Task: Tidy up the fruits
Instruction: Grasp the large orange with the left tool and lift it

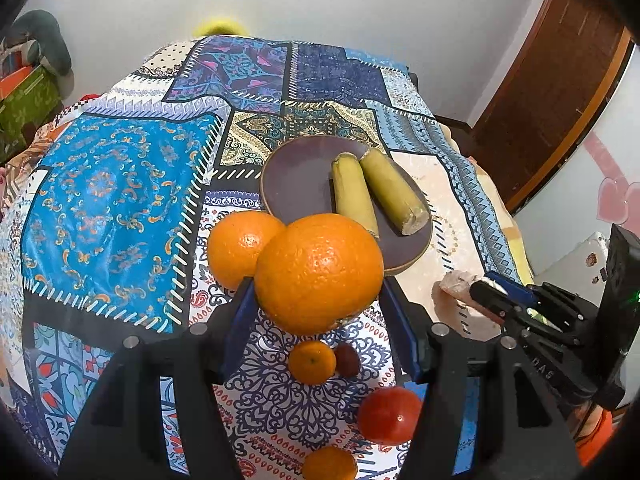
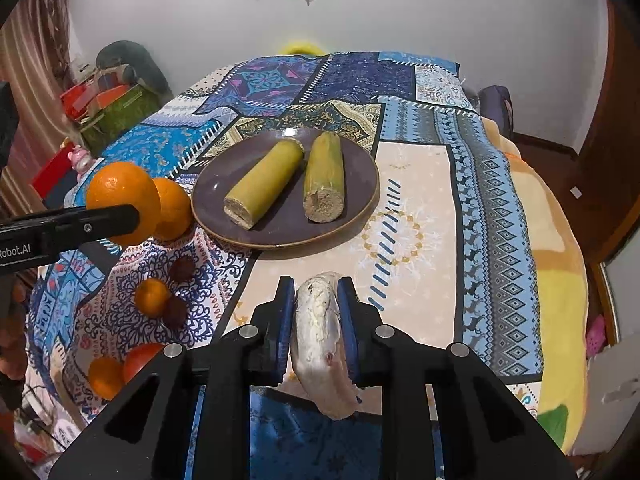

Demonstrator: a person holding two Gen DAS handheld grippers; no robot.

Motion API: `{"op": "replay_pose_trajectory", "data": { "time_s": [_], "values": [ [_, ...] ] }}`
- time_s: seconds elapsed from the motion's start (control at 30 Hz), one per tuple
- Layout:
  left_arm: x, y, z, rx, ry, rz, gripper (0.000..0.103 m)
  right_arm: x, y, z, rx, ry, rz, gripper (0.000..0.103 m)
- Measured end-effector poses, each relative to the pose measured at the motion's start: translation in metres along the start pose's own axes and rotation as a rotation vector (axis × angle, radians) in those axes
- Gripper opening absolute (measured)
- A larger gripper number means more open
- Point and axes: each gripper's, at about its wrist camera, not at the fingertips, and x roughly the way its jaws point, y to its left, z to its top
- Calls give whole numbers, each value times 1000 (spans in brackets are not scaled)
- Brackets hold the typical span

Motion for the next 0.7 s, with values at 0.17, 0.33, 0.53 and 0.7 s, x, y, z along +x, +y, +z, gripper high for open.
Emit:
{"op": "replay_pose_trajectory", "data": {
  "time_s": [0.17, 0.33, 0.53, 0.7],
  "values": [
    [-5, -1, 2, 9, -15, -4, 61, -12, -7, 7, 16, -28, 7, 20],
    [-9, -2, 9, 10, -33, -9, 61, -26, -8, 22, 4, -73, -2, 20],
    [-7, 1, 29, 8, -52, -3, 61, -29, -2, 46, -21, -125, -2, 20],
    [1, 3, 46, 16, -60, -2, 61, -22, 5, 64, -39, -150, 10, 20]
  ]
}}
